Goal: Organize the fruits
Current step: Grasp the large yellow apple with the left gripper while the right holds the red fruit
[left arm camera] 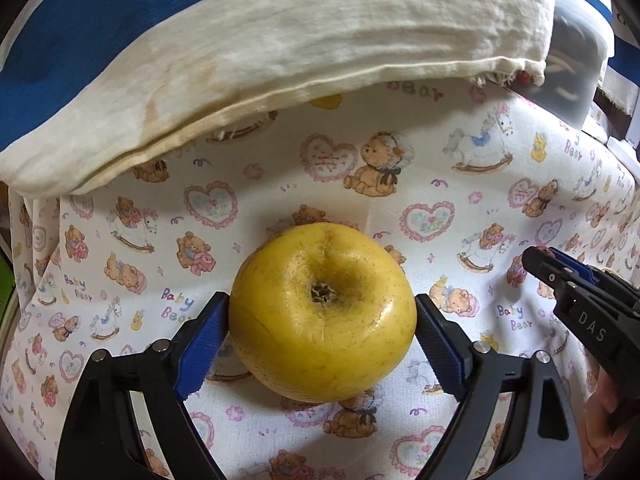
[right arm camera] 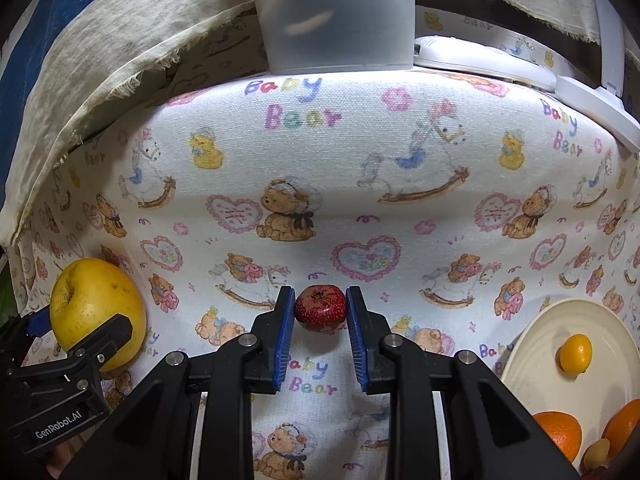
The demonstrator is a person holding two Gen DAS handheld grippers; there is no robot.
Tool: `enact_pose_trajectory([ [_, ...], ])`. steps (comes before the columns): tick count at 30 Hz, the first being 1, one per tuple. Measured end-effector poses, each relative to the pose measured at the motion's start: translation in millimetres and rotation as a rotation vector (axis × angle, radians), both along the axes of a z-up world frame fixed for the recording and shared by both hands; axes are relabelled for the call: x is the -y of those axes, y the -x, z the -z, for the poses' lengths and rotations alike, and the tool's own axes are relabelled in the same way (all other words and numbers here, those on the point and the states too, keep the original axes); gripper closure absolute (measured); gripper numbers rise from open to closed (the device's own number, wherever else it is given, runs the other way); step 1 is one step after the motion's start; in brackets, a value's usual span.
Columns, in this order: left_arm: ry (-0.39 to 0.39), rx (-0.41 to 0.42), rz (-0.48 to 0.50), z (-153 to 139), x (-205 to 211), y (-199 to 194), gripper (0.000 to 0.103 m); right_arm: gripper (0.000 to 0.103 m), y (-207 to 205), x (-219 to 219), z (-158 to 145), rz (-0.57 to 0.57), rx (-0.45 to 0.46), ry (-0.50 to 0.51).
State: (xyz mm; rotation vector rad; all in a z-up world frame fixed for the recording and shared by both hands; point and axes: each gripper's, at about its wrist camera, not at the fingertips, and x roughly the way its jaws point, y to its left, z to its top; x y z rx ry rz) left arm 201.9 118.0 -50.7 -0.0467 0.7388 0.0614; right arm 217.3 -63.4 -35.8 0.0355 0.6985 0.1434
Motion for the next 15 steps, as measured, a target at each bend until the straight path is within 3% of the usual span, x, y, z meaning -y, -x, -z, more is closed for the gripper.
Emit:
enact_pose_trajectory([
  [6,-0.045,0.094,-0.039,-14.3,1.3,24.3,0.015,0.076,2.1,0.7,-2.4,0.002,0.013,0.003],
  [15,-0.042,0.241,-0.016,-27.2,4.5,54.6,0.015,0.076,11.0,1.3,-7.3,0.017,0.059,0.006],
])
